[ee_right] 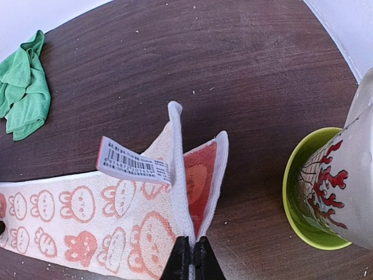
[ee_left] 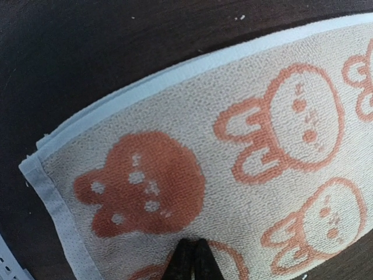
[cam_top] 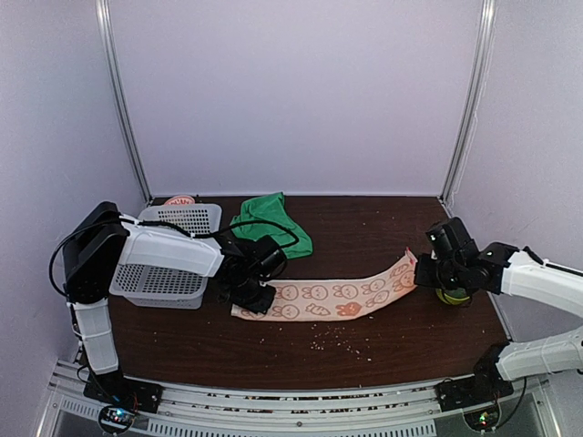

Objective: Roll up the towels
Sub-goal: Fold the towel at the center of the board.

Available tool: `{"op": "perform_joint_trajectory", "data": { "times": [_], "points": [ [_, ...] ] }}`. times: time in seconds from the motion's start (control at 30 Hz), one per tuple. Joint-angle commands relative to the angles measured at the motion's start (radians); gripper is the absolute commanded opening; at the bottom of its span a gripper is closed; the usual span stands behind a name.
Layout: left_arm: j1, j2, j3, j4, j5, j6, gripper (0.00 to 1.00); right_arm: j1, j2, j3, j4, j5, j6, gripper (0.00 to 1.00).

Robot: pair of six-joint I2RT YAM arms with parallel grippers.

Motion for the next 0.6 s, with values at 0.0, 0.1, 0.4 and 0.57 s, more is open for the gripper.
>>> {"op": "perform_joint_trajectory", "data": {
  "times": [0.0, 0.1, 0.4, 0.57],
  "points": [
    [-0.019, 0.043, 0.033, 0.042, 0.056, -0.025, 0.05, -0.002, -0.029, 0.034, -0.02, 0.006, -0.019, 0.0],
    [-0.033, 0.064, 0.067, 0.043, 0.073, -0.029, 0.05, -0.002, -0.041, 0.047, -0.032, 0.007, -0.027, 0.0],
    [-0.037, 0.076, 0.131, 0.034, 0.091, -0.024, 0.05, -0.003, -0.067, 0.111, -0.088, 0.041, -0.076, 0.0],
    [-0.037, 0.073, 0.133, 0.029, 0.093, -0.022, 0.05, 0.0, -0.077, 0.136, -0.059, -0.034, -0.085, 0.0]
  ]
}}
